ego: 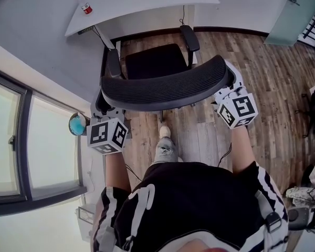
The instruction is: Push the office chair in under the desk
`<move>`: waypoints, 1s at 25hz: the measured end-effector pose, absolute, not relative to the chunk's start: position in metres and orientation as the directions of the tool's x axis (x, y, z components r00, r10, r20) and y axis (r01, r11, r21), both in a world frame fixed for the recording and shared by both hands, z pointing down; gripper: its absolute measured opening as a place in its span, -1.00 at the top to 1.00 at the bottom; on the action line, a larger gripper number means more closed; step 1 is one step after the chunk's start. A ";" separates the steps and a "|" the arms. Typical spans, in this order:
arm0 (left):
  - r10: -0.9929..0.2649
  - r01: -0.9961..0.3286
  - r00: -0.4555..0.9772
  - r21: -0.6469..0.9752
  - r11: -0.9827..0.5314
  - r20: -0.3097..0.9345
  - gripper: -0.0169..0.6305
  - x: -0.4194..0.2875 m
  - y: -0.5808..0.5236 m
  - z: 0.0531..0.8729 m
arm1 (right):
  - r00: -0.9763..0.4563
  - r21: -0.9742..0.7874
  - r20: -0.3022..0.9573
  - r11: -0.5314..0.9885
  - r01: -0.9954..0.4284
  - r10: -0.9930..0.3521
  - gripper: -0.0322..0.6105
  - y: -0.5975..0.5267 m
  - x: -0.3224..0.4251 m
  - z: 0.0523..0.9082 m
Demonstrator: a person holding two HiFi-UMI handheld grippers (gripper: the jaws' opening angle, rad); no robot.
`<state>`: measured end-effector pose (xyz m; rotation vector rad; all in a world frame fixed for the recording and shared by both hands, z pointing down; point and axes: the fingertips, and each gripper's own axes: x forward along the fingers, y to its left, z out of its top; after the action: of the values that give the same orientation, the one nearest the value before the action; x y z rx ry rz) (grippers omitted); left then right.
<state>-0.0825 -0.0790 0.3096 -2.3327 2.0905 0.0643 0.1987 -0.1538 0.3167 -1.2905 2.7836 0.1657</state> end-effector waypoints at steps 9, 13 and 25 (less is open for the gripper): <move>-0.994 -0.994 0.112 0.019 -0.112 -0.017 0.11 -0.089 -0.102 0.306 | -0.624 0.061 -0.098 0.621 -0.781 -0.775 0.10 -0.171 0.193 0.316; -0.993 -0.993 0.119 0.019 -0.119 -0.007 0.10 -0.099 -0.109 0.307 | -0.614 0.055 -0.102 0.612 -0.789 -0.783 0.10 -0.174 0.185 0.316; -0.993 -0.993 0.121 0.017 -0.121 -0.008 0.11 -0.124 -0.132 0.308 | -0.618 0.058 -0.055 0.615 -0.786 -0.784 0.10 -0.191 0.161 0.316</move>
<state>-0.1239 -0.1316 0.3076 -2.3571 2.0877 0.0279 0.1606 -0.1911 0.3164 -1.3617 2.8016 0.1195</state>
